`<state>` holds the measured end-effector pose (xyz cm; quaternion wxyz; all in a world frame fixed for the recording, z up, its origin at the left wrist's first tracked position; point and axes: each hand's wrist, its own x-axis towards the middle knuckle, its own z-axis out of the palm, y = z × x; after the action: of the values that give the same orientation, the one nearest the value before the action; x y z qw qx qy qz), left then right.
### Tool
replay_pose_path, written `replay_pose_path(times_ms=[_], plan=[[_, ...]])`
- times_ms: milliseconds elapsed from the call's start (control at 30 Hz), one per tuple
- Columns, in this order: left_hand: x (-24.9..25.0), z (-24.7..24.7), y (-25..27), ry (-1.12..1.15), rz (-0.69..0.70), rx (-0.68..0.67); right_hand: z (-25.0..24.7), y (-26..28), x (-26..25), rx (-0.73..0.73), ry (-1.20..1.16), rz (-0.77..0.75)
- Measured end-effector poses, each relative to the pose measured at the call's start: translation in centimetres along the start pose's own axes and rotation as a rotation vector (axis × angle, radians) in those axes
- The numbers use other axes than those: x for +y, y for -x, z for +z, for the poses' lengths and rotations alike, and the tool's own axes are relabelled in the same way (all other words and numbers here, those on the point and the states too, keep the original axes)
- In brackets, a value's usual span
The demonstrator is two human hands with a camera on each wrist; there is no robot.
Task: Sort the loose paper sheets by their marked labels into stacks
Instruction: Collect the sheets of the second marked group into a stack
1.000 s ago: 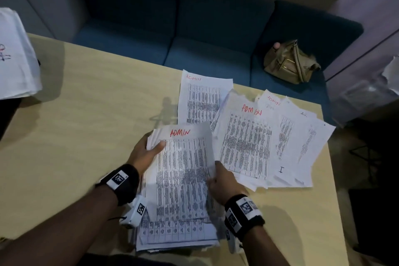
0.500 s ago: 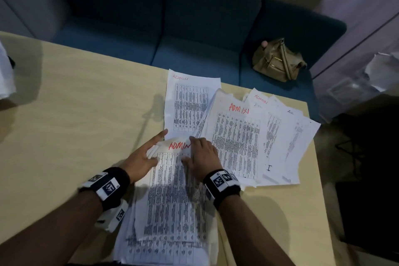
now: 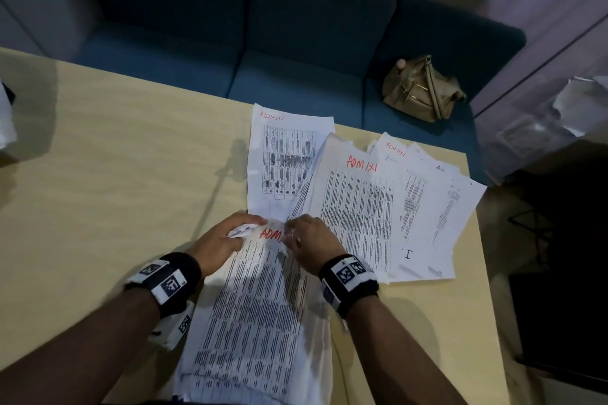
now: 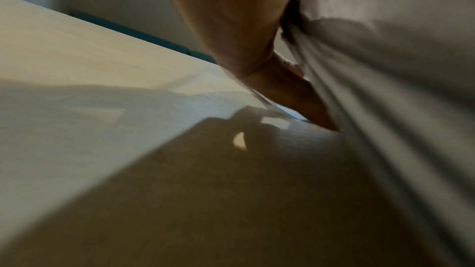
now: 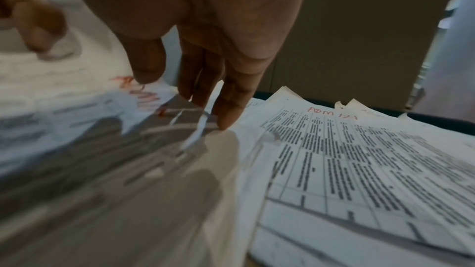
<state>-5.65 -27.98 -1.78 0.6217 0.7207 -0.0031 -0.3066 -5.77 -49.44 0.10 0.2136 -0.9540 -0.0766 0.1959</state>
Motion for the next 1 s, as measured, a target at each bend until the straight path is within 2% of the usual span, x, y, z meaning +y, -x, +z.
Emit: replay_pose_path(times_ms=[33,100,167,200,267,333,500,567,667,833,900,1000], plan=[[-0.3,-0.1,-0.1,-0.005,-0.007,0.010,-0.6,-0.1,0.0,0.013,-0.056,0.026],[-0.8,-0.5,-0.3,-0.064,-0.010,0.048,-2.0,-0.5,1.1,0.184,-0.145,0.148],[-1.0,-0.7,-0.1,-0.123,0.007,0.088,-3.5,-0.7,3.5,0.407,-0.254,0.432],[-1.3,-0.9,0.0,-0.118,0.013,0.111,-4.0,-0.5,5.0,0.467,-0.310,0.618],[-1.9,-1.3,0.2,-0.074,0.003,0.147,-4.6,0.5,7.7,0.461,-0.361,0.944],[-2.5,-1.5,0.3,-0.054,-0.007,0.167,-4.3,1.6,9.8,0.441,-0.362,1.063],[-2.3,-1.0,0.1,-0.114,-0.029,0.177,-3.8,2.0,11.6,0.528,-0.595,0.973],[-2.2,-0.9,0.2,-0.128,-0.044,0.172,-3.7,1.9,11.2,0.505,-0.534,0.959],[-2.4,-1.2,0.2,-0.136,-0.049,0.165,-3.3,1.6,10.2,0.434,-0.389,1.034],[-3.2,-1.5,-0.3,-0.180,-0.014,0.177,-2.9,0.7,8.8,0.331,-0.491,1.006],[-3.5,-1.5,-0.2,-0.174,-0.019,0.170,-2.3,0.8,8.3,0.350,-0.462,0.953],[-3.6,-1.7,-0.2,-0.184,-0.024,0.178,-1.3,1.3,7.9,0.450,-0.262,0.828]])
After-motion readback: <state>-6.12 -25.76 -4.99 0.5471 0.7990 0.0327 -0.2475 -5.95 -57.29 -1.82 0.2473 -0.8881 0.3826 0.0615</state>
